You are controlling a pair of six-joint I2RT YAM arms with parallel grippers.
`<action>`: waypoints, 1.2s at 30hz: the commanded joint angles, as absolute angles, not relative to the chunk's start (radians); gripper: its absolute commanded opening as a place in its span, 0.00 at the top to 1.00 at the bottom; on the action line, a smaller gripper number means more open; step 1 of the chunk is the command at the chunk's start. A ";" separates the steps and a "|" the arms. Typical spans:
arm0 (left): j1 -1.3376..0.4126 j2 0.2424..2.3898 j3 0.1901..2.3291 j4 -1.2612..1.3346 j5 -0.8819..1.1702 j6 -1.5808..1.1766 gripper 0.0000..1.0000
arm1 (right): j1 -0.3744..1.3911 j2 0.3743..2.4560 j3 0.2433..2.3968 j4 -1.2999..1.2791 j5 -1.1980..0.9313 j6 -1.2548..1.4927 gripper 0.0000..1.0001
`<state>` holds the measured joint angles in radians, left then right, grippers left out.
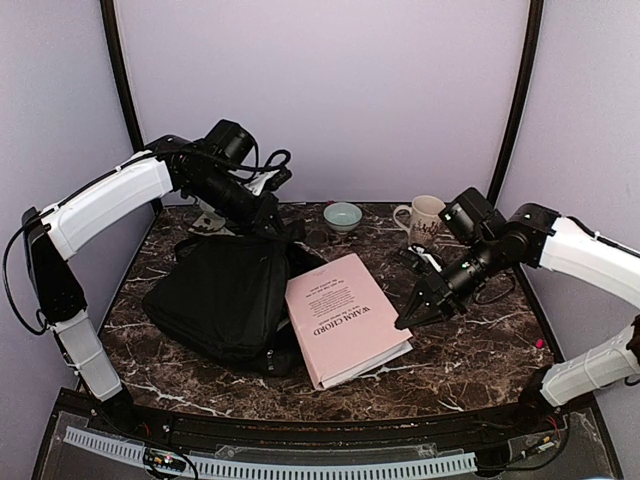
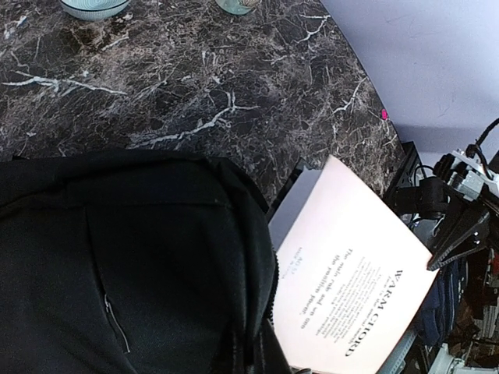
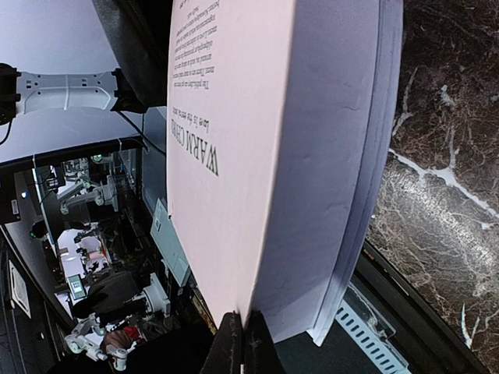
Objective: Pack the student bag
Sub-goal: Place the book in the largest pocket of the bag.
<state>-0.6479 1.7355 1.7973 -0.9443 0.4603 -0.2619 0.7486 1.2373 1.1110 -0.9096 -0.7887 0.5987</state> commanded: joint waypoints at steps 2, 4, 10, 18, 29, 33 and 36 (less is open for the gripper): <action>-0.649 1.672 1.841 -0.849 0.573 -0.249 1.00 | 0.761 1.286 1.194 -0.871 -0.818 0.536 1.00; -0.649 1.661 1.829 -0.841 0.590 -0.253 1.00 | 0.761 1.327 1.222 -0.890 -0.821 0.500 1.00; -0.656 1.600 1.741 -0.765 0.642 -0.300 1.00 | 0.763 1.478 1.301 -0.901 -0.863 0.417 1.00; -0.690 1.514 1.616 -0.697 0.647 -0.374 1.00 | 0.771 1.693 1.461 -0.908 -0.930 0.336 1.00; -0.700 1.428 1.532 -0.646 0.593 -0.477 1.00 | 0.775 1.929 1.691 -0.872 -0.911 0.350 1.00; -0.700 1.419 1.528 -0.658 0.538 -0.500 1.00 | 0.775 1.961 1.712 -0.754 -0.900 0.430 1.00; -0.700 1.413 1.527 -0.648 0.516 -0.518 1.00 | 0.774 1.973 1.711 -0.696 -0.883 0.473 0.87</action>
